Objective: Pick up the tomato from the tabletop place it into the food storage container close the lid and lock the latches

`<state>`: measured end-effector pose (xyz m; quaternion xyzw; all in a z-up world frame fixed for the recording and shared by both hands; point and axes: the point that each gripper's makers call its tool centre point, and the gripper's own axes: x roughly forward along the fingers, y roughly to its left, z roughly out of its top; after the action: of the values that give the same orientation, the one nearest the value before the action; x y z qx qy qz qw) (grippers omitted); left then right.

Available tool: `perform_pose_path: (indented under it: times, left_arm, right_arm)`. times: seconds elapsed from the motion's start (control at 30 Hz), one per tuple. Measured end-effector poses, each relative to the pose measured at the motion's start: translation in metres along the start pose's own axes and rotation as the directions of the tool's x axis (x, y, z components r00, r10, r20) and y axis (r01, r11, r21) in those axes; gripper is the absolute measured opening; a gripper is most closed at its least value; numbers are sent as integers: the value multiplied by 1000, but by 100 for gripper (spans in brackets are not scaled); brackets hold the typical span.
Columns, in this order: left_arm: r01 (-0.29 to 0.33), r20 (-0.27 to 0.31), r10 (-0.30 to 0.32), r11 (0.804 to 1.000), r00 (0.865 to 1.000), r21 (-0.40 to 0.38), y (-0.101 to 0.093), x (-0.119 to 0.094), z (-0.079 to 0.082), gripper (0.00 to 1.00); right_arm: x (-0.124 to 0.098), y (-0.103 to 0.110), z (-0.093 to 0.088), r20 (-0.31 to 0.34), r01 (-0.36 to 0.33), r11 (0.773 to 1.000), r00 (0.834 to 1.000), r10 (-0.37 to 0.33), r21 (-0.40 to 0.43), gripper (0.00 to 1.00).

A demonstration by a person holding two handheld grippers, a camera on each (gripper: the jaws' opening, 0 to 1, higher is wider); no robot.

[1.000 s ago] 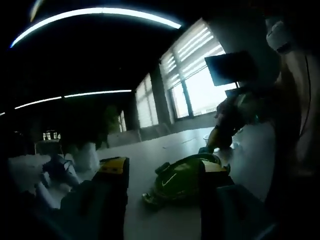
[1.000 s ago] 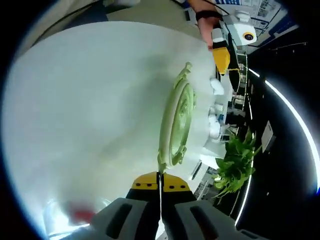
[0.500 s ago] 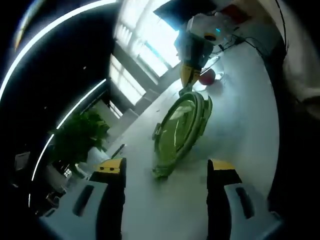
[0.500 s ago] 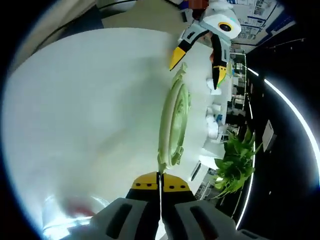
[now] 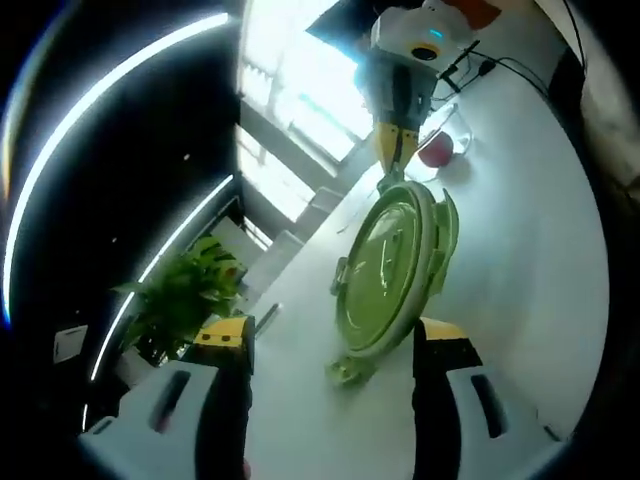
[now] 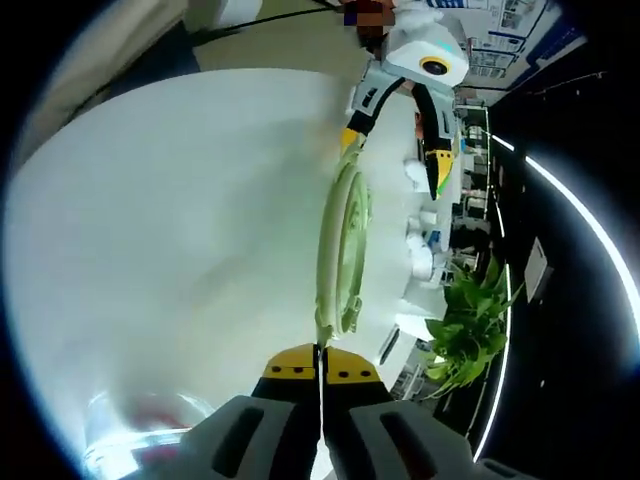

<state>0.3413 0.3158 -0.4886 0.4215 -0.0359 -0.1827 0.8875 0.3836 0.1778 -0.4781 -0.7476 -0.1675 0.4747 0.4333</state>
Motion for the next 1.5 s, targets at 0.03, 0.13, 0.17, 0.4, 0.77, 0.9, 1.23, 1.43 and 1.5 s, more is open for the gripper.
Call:
perform_pose_path:
  times: [0.03,0.13,0.17,0.4,0.77,0.9,1.23,1.43,1.5]
  left_arm:
    - [1,2,-1,1000,1000,8,-2,2,1,53]
    - [24,8,-25,1000,1000,15,-10,6,4,48]
    - [28,12,-29,999,1000,16,-12,9,4,46]
    - [64,6,-64,997,998,32,-21,15,0,23]
    - [99,-11,-98,993,995,57,-30,16,-1,6]
    - [109,-17,-108,991,994,83,-31,16,6,5]
    - [117,-6,-118,972,993,206,-28,16,26,1]
    - [111,9,-116,966,993,235,-26,16,38,0]
    - [116,11,-122,965,992,236,-25,16,41,0]
  right_arm:
    - [0,0,0,2,-3,1000,1000,3,2,0]
    - [0,-1,2,10,-2,1000,1000,2,6,0]
    - [0,-2,3,12,2,1000,1000,-2,5,0]
    - [-1,-6,4,17,8,1000,1000,-8,12,0]
    - [0,-7,4,20,14,1000,1000,-14,9,0]
    - [-1,-9,2,16,26,1000,1000,-26,7,0]
    - [-5,-5,-8,-5,40,999,999,-40,33,0]
    - [-6,3,-12,-12,40,998,999,-39,39,0]
    - [-6,4,-13,-17,41,998,999,-40,44,0]
